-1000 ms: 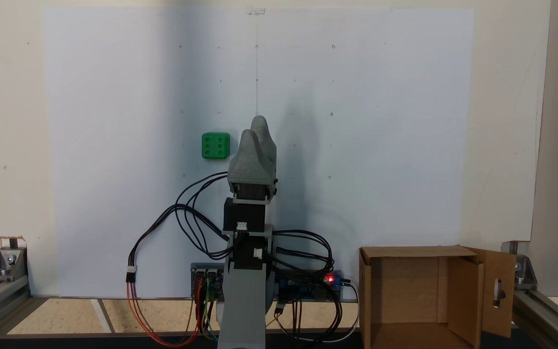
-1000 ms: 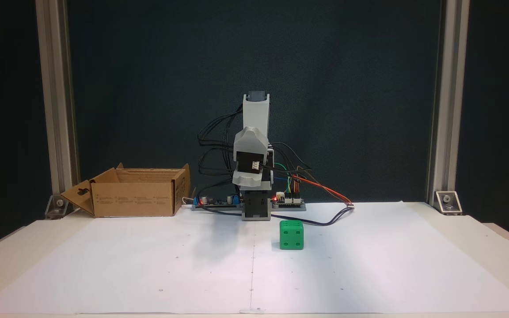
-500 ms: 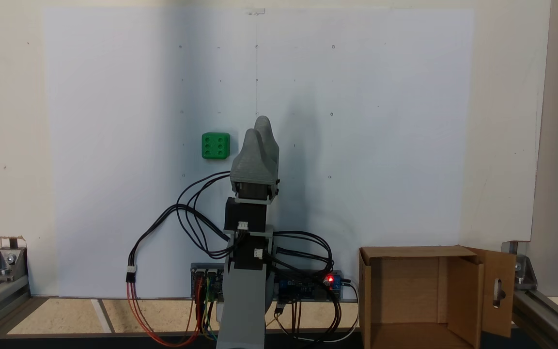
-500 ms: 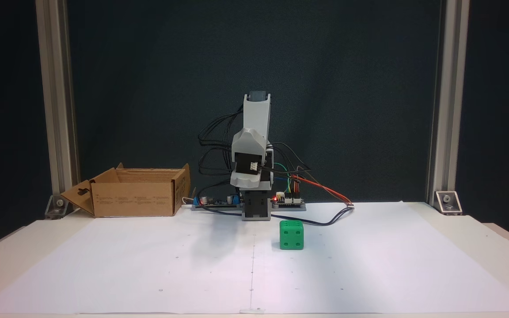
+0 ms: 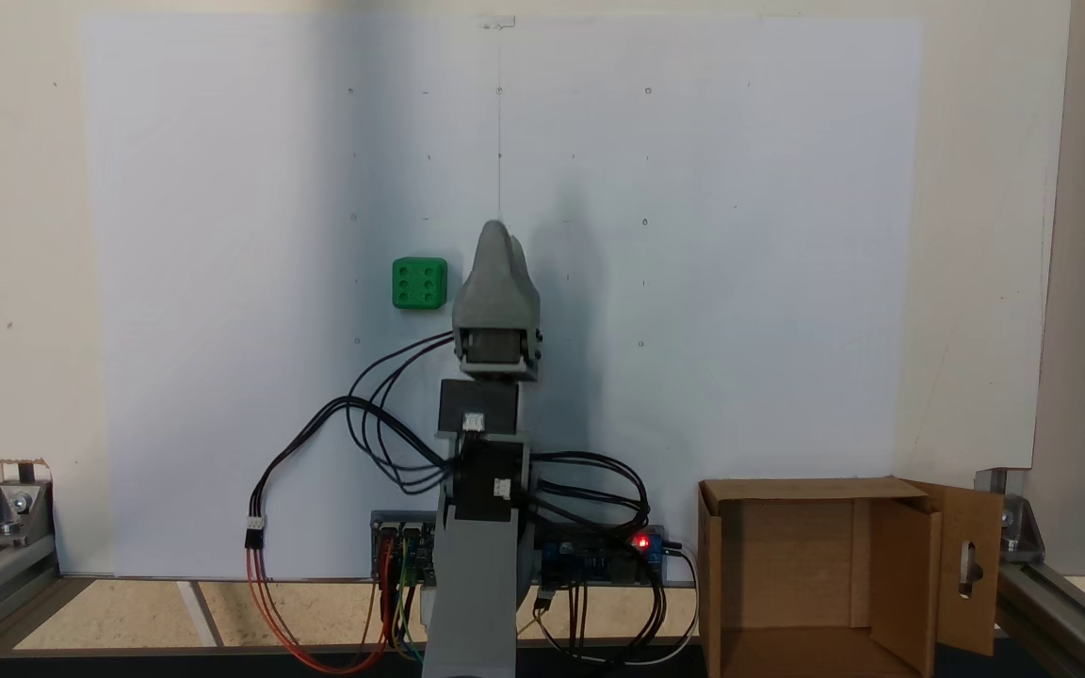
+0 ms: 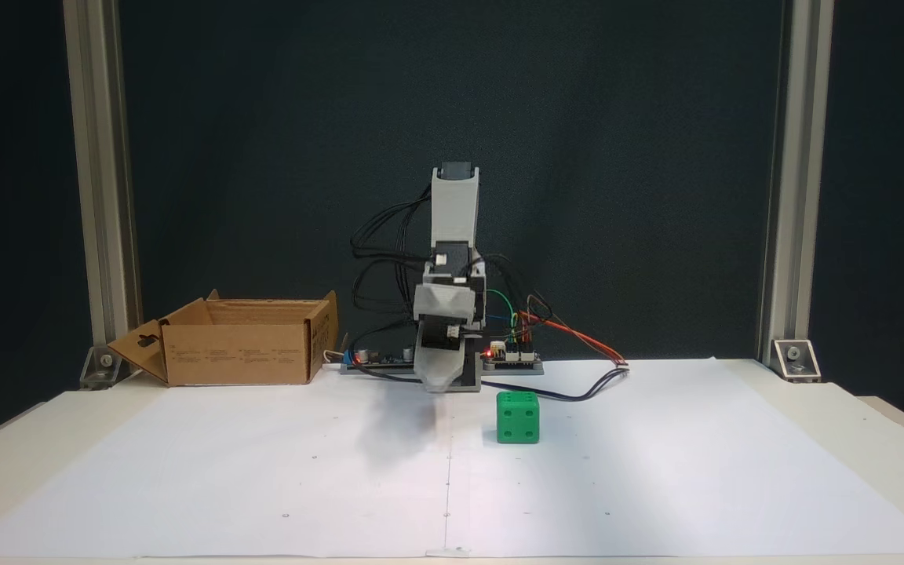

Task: Grasp a green dice and put it in the bin.

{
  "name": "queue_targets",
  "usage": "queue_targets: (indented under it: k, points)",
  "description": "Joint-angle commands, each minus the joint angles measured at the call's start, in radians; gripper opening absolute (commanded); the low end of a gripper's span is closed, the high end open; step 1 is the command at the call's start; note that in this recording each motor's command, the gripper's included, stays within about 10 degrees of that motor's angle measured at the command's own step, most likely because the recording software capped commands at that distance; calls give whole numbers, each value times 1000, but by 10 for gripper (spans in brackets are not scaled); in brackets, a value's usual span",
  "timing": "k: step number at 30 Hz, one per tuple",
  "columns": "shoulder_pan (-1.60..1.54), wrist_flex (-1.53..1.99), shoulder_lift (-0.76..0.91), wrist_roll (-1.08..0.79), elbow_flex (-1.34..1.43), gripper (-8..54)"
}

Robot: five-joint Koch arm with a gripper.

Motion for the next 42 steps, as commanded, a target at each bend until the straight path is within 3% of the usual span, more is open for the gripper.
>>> queue_targets:
  k: [1, 16, 22, 30, 42]
  points:
    - [-9, 89, 107, 41, -91, 420]
    - [-69, 1100, 89, 204, -790, 425]
    - [-179, 1504, -104, 345, -1124, 425]
    - [-383, 2028, -311, 472, -1264, 428]
    - [-469, 2028, -472, 522, -1384, 435]
